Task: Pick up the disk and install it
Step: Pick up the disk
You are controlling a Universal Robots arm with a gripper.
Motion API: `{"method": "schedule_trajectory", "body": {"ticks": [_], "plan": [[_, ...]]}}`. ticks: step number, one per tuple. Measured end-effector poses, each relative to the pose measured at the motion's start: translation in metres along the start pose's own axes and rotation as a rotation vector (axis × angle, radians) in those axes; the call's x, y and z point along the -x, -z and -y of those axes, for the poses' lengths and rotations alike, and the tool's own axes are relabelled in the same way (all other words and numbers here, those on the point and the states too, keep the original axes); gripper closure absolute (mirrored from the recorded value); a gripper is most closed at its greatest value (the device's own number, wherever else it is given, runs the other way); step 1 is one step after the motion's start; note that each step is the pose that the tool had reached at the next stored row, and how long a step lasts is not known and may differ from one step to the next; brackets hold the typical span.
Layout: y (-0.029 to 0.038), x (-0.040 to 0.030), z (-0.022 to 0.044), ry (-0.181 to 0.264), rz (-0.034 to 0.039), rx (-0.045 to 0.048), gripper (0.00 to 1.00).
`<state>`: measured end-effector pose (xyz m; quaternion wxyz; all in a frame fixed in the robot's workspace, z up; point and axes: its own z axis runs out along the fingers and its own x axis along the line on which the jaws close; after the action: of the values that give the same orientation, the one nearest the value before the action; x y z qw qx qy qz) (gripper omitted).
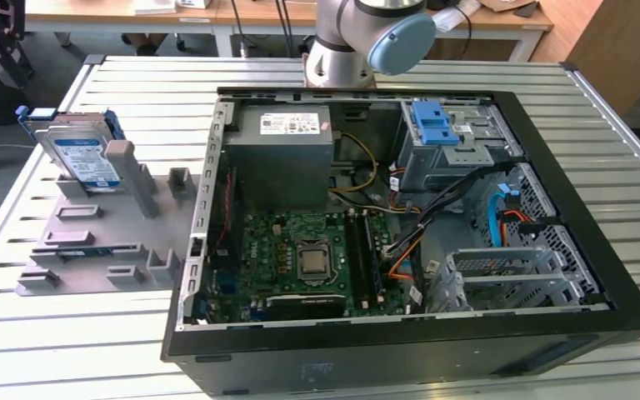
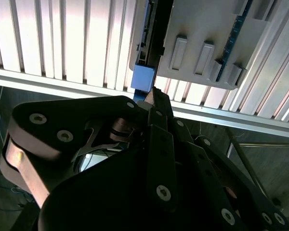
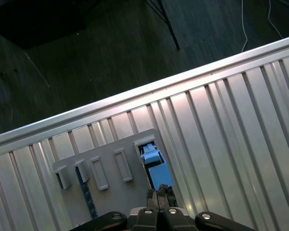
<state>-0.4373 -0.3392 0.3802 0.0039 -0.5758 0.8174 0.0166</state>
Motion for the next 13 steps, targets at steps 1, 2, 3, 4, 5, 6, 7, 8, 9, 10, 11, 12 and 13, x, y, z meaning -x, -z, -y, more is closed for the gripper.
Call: {"method": "schedule_trajectory", "body": {"ticks": [1,2,3,4,5,6,7,8,9,10,11,12,13], "plan": [[0.0000,0.0000,0.0000,0.001,0.0000,0.0000,0.89],[0.0000,0.0000,0.0000,0.002,-0.0001,0.0000,0.89],[0.0000,0.0000,0.0000,0.003,0.0000,0.0000,0.89],[0.0000,0.0000,0.0000,0.004,-0.0001,0.0001,0.89],[0.0000,0.0000,0.0000,0.005,-0.0001,0.0001,0.89],[0.0000,0.0000,0.0000,0.006,-0.0001,0.0002,0.89],[0.0000,0.0000,0.0000,0.007,-0.0002,0.0002,0.89],[0.0000,0.0000,0.0000,0.008,-0.0001,0.0002,0.89],[0.0000,0.0000,0.0000,0.008,-0.0002,0.0003,0.89],[0.0000,0.0000,0.0000,0.009,-0.0002,0.0002,0.89],[0.0000,0.0000,0.0000,0.010,-0.0002,0.0003,0.89],[0.0000,0.0000,0.0000,0.011,-0.0003,0.0003,0.89],[0.0000,0.0000,0.0000,0.012,-0.0003,0.0003,0.89]]}}
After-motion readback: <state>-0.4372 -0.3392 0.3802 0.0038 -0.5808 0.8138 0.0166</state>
